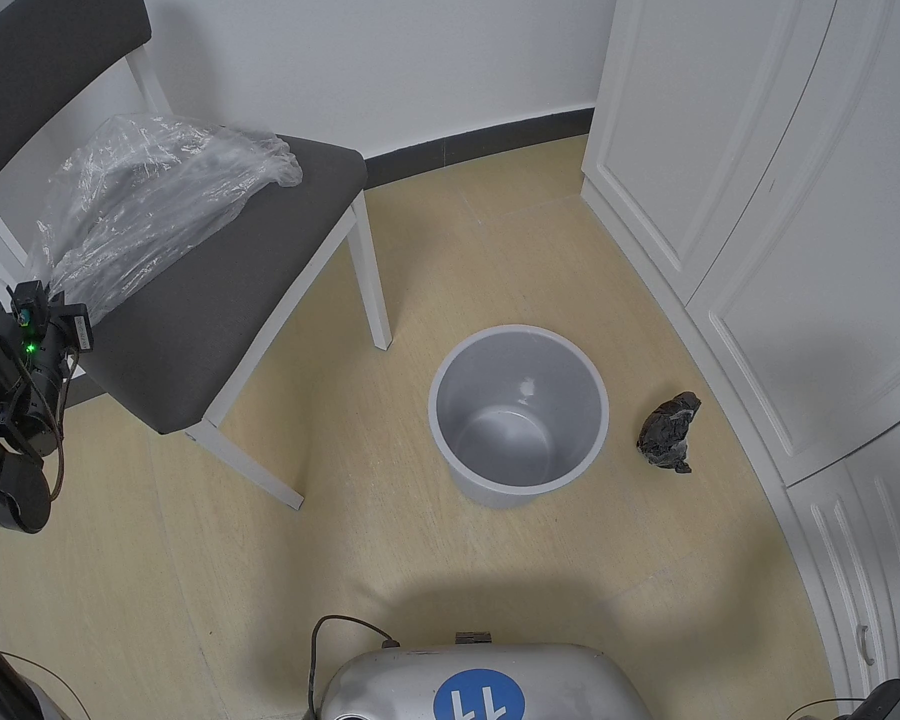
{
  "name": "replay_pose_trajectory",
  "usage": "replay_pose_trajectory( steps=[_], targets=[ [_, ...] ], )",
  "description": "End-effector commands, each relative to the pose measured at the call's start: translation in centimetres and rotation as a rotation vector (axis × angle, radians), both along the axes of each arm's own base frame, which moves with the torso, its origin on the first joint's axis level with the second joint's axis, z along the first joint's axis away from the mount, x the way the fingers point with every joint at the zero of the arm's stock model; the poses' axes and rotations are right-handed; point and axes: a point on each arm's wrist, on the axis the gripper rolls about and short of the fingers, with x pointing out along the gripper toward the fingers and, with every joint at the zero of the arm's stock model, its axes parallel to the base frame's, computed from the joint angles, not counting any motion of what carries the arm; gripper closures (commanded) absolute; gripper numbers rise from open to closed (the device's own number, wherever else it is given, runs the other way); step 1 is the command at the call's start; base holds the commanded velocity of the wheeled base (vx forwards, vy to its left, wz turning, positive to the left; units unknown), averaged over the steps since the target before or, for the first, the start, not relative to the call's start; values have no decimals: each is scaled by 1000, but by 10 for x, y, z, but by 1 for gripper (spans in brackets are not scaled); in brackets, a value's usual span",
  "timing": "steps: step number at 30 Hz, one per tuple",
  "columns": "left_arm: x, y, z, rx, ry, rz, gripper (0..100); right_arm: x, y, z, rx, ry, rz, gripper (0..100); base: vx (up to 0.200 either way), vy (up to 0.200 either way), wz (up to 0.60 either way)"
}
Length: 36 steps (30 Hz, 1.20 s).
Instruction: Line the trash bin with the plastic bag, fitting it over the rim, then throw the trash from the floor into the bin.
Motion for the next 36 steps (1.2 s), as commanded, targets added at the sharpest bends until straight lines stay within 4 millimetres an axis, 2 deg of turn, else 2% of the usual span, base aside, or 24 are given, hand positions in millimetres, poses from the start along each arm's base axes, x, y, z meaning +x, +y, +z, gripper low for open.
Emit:
replay_pose_trajectory(
  steps=[1, 4, 8, 9, 10, 11, 13, 14, 15, 16, 17, 19, 20, 24, 30, 31, 34, 36],
  targets=[
    [-1, -4, 1, 1, -14, -15, 100, 1, 0, 0, 0, 1, 1, 0, 0, 0, 0],
    [-3, -11, 1, 3, -11, -42, 100, 2, 1, 2, 2, -8, 4, 0, 0, 0, 0],
    [-5, -34, 4, 4, -19, -123, 100, 7, 5, 3, 6, -9, 36, 0, 0, 0, 0],
    [-5, -34, 4, 4, -19, -123, 100, 7, 5, 3, 6, -9, 36, 0, 0, 0, 0],
    [-5, -45, 9, 7, -37, -160, 100, 14, 8, 5, 17, -17, 54, 0, 0, 0, 0],
    [-5, -45, 9, 7, -37, -160, 100, 14, 8, 5, 17, -17, 54, 0, 0, 0, 0],
    [-1, -52, 20, 17, -74, -186, 100, 40, 22, 13, 64, -57, 65, 0, 0, 0, 0],
    [0, -52, 22, 18, -77, -186, 100, 43, 24, 14, 68, -64, 67, 0, 0, 0, 0],
    [5, -54, 28, 18, -85, -194, 100, 58, 37, 19, 90, -99, 82, 0, 0, 0, 0],
    [5, -55, 29, 20, -85, -195, 100, 59, 39, 20, 91, -101, 83, 0, 0, 0, 0],
    [10, -63, 38, 17, -84, -223, 100, 64, 55, 22, 121, -124, 116, 0, 0, 0, 0],
    [10, -68, 43, 15, -86, -240, 100, 64, 61, 21, 130, -124, 135, 0, 0, 0, 0],
    [8, -86, 54, 8, -89, -300, 100, 57, 73, 16, 153, -102, 210, 0, 0, 0, 0],
    [3, -111, 70, -3, -125, -389, 100, 51, 97, 5, 231, -29, 354, 0, 0, 0, 0],
    [-11, -154, 86, -77, -196, -564, 100, 68, 127, -10, 313, 69, 408, 0, 0, 0, 0],
    [-11, -154, 86, -77, -196, -564, 100, 68, 127, -10, 313, 69, 408, 0, 0, 0, 0],
    [-21, -172, 92, -142, -224, -643, 100, 87, 145, -23, 329, 115, 391, 0, 0, 0, 0],
    [-24, -172, 96, -146, -239, -646, 100, 96, 154, -30, 335, 131, 383, 0, 0, 0, 0]
  ],
)
